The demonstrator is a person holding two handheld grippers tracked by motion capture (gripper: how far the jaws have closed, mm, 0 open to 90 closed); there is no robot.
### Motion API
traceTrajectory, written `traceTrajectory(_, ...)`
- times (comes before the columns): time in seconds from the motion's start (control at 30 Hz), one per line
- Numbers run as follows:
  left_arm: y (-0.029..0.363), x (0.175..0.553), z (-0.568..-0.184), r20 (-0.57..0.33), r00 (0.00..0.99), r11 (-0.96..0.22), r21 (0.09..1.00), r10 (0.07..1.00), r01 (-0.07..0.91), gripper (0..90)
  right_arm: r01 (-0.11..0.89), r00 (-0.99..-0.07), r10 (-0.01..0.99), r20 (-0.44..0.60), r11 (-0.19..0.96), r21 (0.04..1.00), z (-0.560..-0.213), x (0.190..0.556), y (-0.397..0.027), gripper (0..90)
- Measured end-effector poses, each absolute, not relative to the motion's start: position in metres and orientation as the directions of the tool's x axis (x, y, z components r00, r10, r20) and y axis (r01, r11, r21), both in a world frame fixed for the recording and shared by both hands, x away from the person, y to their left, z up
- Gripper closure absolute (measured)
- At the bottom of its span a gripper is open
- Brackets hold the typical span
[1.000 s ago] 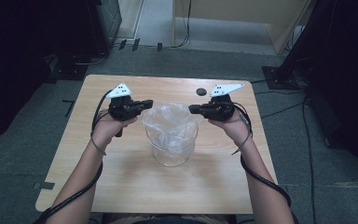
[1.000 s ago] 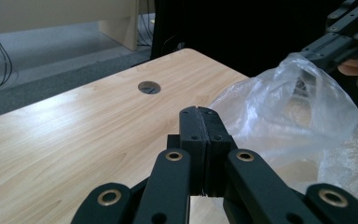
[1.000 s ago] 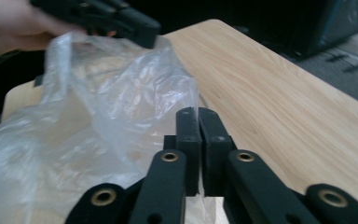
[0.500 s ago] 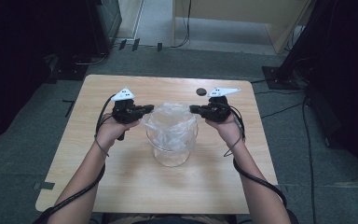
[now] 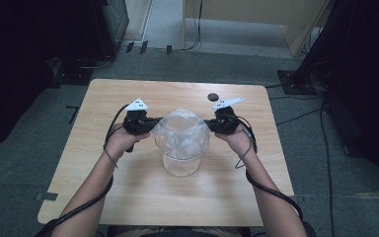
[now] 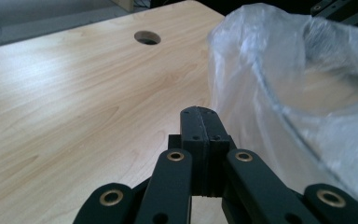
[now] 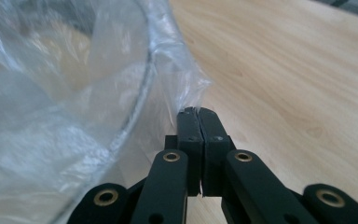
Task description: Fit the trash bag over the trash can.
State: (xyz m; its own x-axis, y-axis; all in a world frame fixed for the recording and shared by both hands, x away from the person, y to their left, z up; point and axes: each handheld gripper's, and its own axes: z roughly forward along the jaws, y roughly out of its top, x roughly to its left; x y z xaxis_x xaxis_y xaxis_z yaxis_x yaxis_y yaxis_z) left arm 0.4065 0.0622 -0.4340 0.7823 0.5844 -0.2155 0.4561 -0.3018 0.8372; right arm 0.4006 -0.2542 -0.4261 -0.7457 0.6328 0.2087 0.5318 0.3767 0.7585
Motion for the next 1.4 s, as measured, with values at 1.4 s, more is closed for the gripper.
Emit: traceTrajectory(1.4, 0.093, 0.379, -0.378, -0.229, 0.851, -0.27, 0.882, 0.472, 0.387, 55.6, 0.385, -0.837, 0.524, 0.157, 0.359, 0.85, -0.373, 0.371, -0.276, 61.2)
